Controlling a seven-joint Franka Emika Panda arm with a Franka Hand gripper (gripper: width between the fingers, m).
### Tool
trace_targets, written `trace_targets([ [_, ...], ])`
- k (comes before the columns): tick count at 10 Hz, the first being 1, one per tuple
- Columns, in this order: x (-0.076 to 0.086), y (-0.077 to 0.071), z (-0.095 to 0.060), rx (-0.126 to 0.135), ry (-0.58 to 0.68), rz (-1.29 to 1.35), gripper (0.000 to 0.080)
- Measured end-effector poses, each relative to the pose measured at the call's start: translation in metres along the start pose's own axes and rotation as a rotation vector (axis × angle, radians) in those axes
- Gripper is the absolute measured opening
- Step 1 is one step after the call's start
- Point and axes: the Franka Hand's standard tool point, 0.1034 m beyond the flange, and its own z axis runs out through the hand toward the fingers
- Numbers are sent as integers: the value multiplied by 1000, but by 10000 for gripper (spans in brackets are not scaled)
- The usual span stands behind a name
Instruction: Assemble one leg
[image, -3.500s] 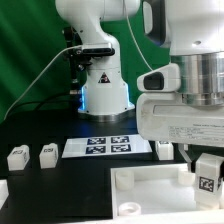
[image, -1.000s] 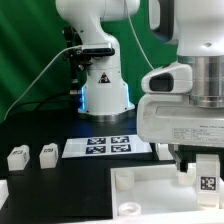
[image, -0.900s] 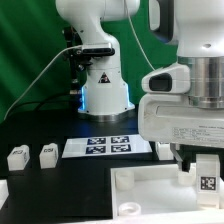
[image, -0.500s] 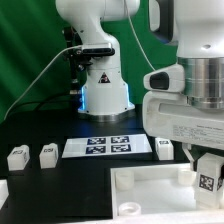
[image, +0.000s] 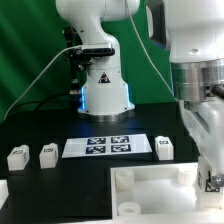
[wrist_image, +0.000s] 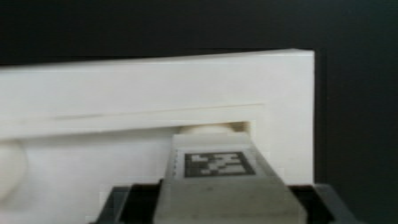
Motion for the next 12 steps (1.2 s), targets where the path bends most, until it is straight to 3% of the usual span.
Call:
trace_targets([
  [4, 1, 1, 1, -3, 6, -138, 294],
  [5, 2, 2, 2, -12, 6, -326, 508],
  [6, 0, 3, 2, -17, 9, -504, 508],
  [7, -2, 3, 2, -18, 12, -661, 619],
  [11, 3, 2, 2, -26, 16, -1030, 648],
  [12, 8, 2, -1, -65, 13, -1212, 649],
])
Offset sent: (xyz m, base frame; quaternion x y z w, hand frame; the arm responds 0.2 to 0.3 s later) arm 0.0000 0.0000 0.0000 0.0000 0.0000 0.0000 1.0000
